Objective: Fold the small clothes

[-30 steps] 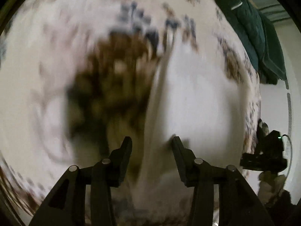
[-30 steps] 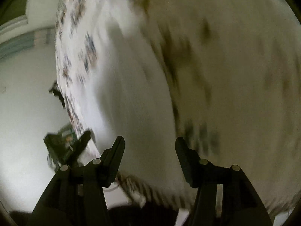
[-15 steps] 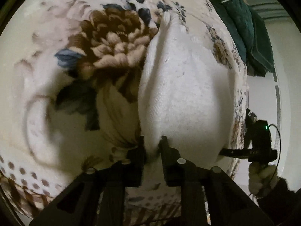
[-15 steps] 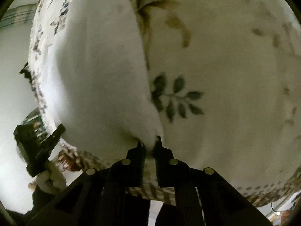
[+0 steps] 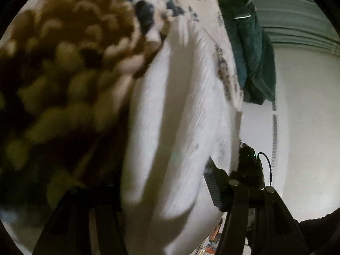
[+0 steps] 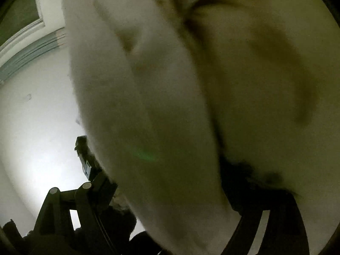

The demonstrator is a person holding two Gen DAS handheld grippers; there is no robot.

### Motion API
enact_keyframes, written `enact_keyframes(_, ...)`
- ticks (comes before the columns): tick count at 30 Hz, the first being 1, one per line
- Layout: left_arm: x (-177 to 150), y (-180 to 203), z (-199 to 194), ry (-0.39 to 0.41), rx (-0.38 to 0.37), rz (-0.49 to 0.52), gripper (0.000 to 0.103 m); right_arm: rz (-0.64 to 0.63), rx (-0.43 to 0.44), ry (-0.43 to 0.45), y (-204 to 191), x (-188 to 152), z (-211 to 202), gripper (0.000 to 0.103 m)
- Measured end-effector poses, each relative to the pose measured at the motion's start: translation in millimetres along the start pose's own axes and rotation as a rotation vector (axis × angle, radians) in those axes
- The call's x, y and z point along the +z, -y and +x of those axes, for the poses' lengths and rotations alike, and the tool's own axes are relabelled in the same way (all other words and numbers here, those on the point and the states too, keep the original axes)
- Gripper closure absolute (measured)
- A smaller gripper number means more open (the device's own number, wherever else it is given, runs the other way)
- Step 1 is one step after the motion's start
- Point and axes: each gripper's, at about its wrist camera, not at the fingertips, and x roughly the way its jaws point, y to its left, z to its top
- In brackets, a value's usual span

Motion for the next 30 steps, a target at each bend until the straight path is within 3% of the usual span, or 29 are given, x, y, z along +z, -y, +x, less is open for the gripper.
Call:
enact_keyframes(1, 1.0, 2.9, -0.7, 0.009, -0.003, 0.011, 0.059, -0.021, -0.024, 0.002, -5.8, 0.1, 3.9, 0.032)
enact_keyframes(2, 3.4, 6.9, -2.3, 0.020, 0.003, 0.024, 0.066, -0.026, -0.031, 0.005, -8.6, -0.1, 5.4, 0.039)
enact_keyframes(4, 5.8, 13.3, -8.5, 0.034, -0.008, 0.032, 0.072, -0.010, -0.027, 0.030, -12.7, -1.7, 2.3, 0.049)
enact_keyframes(10, 25.6, 60.1, -34.3, 0.074, -0.019, 0.097, 0.073, -0.088, -0.051, 0.079, -61.1, -5.2, -14.4, 0.055)
enact_keyframes(16, 93.1, 112.7, -72.7, 0.163, -0.037, 0.187, 0.073, -0.198, -0.013, 0.158, -144.2, 31.4, -39.0, 0.055)
enact_keyframes(22, 201.5, 149.6, -81.1, 0.233, -0.019, 0.256, 0.073, -0.279, -0.018, 0.227, -218.7, 110.1, -48.6, 0.055)
enact_keyframes(26, 266.3, 150.4, -72.7, 0.255, -0.005, 0.281, 0.073, -0.321, -0.039, 0.263, -254.8, 183.1, -42.9, 0.055)
enact_keyframes(30, 328.8, 131.1, -45.6, 0.234, 0.029, 0.261, 0.072, -0.325, -0.069, 0.267, -265.9, 258.5, -25.8, 0.055)
